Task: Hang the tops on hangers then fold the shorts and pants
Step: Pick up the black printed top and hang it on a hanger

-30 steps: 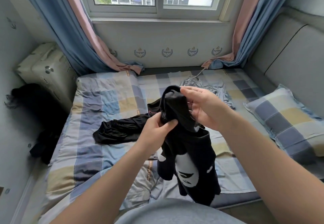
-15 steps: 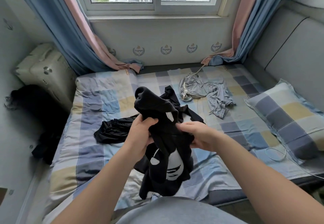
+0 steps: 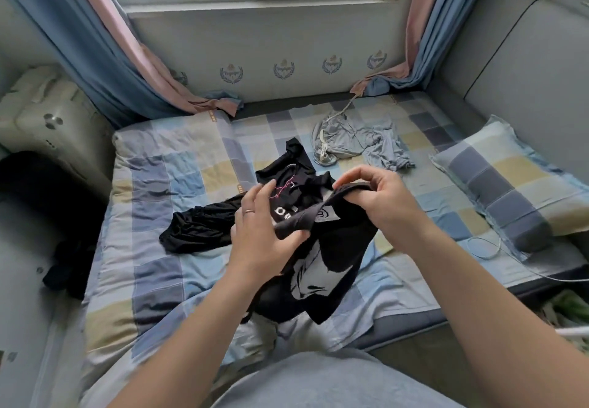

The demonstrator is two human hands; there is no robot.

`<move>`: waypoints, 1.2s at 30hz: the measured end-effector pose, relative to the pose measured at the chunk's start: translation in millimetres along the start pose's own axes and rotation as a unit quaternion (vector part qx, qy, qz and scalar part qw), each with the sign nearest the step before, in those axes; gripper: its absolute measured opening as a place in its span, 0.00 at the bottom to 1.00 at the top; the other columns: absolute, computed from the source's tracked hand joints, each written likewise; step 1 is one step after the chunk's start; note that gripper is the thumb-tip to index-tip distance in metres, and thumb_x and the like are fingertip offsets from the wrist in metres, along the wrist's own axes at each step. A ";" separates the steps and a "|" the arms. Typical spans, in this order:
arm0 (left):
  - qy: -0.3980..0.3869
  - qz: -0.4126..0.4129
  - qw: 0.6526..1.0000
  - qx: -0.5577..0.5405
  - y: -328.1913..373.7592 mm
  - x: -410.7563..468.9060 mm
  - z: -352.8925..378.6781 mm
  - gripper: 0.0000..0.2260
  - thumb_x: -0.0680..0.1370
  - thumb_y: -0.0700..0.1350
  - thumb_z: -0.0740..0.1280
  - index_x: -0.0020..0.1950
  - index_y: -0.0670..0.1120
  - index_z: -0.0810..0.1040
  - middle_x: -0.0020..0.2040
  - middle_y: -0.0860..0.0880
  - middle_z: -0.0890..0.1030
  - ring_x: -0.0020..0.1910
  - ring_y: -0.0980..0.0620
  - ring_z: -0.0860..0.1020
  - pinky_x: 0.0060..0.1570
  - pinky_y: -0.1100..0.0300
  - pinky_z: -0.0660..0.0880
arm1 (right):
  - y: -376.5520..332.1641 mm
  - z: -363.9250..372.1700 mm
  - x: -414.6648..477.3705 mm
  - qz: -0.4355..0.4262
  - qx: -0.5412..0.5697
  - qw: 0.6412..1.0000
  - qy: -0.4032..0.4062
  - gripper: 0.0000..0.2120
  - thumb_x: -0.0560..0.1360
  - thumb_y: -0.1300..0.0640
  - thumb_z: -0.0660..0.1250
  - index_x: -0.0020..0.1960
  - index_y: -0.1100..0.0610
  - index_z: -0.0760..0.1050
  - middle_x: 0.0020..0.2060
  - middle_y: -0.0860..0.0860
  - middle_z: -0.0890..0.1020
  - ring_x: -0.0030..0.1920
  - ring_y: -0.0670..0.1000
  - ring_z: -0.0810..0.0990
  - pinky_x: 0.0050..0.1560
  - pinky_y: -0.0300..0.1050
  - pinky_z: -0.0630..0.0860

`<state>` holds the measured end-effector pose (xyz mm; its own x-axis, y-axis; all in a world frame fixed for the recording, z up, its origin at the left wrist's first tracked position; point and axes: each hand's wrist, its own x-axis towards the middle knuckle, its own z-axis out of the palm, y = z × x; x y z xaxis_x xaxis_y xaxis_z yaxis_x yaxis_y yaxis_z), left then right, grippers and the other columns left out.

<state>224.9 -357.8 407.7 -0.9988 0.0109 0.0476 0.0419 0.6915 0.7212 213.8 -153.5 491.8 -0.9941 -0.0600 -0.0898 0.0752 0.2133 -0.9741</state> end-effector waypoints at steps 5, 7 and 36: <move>-0.032 0.147 0.987 -0.059 57.4 0.3 35.3 0.15 0.74 0.43 0.69 0.60 0.51 0.76 0.54 0.53 0.80 0.53 0.49 0.78 0.52 0.48 0.76 | -4.8 -27.8 -34.4 0.018 -0.037 0.995 0.091 0.04 0.67 0.58 0.72 0.37 0.49 0.81 0.28 0.52 0.81 0.30 0.48 0.78 0.33 0.41 0.74; -0.040 0.171 0.983 -0.057 78.2 -4.6 53.2 0.13 0.73 0.42 0.69 0.58 0.48 0.77 0.53 0.51 0.78 0.51 0.46 0.77 0.51 0.48 0.74 | 0.3 -48.9 -52.4 0.025 -0.044 0.985 0.163 0.06 0.70 0.58 0.74 0.38 0.53 0.78 0.28 0.54 0.80 0.29 0.49 0.76 0.32 0.41 0.73; -0.554 0.408 0.719 -0.095 385.3 -349.2 354.4 0.12 0.84 0.46 0.61 0.41 0.46 0.74 0.33 0.51 0.75 0.34 0.57 0.72 0.36 0.62 0.68 | 151.0 -308.7 -669.4 0.223 -0.137 0.678 0.687 0.07 0.74 0.54 0.73 0.38 0.49 0.80 0.32 0.46 0.80 0.32 0.42 0.76 0.34 0.35 0.69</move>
<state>581.0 160.9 424.0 -0.0416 0.9991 0.0046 0.5229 0.0179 0.8522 866.7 219.9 468.9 -0.0254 0.9949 0.0980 0.5614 0.0953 -0.8220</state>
